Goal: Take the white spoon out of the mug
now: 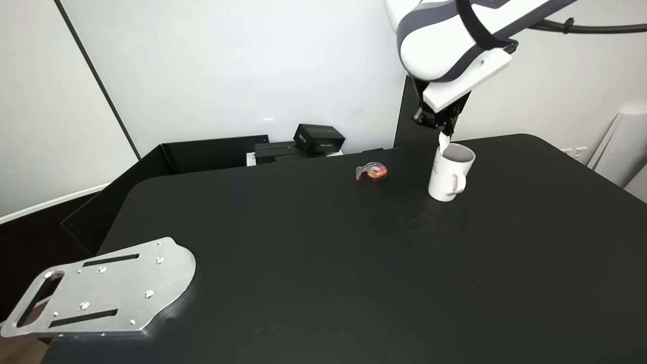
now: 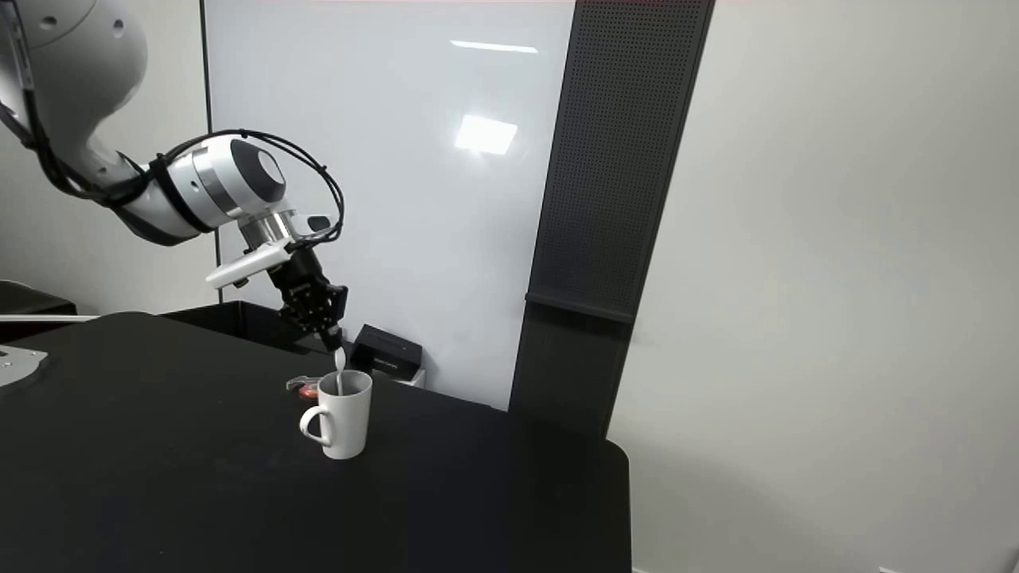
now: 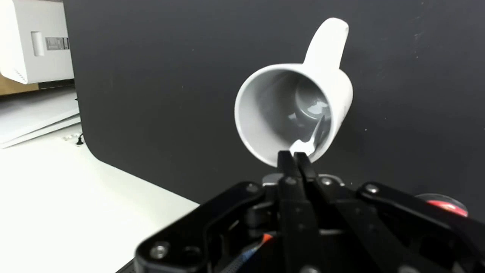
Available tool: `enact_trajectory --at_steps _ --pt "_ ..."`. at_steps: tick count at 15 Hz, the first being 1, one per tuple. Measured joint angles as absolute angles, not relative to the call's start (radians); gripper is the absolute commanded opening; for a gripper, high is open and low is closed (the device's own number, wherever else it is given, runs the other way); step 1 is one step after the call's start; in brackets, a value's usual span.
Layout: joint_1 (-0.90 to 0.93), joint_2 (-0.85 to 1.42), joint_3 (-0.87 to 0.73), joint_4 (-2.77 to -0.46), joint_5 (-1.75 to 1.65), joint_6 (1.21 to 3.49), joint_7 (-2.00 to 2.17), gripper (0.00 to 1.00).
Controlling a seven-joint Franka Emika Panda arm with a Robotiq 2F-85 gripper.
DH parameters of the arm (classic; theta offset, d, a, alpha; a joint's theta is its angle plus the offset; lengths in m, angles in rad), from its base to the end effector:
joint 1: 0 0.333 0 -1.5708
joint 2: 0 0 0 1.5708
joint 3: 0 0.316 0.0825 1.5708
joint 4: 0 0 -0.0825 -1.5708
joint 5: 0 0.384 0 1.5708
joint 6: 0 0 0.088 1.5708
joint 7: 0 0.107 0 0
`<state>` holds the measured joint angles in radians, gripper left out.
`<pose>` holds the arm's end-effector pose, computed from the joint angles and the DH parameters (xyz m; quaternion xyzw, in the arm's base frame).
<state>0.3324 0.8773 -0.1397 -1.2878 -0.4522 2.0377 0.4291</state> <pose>0.7247 0.1415 0.2191 0.9670 0.0197 0.0189 0.2534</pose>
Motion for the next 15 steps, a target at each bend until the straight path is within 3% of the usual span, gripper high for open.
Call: enact_trajectory --at_steps 15 --pt "0.286 0.832 -0.14 -1.03 -0.437 1.854 0.316 0.01"
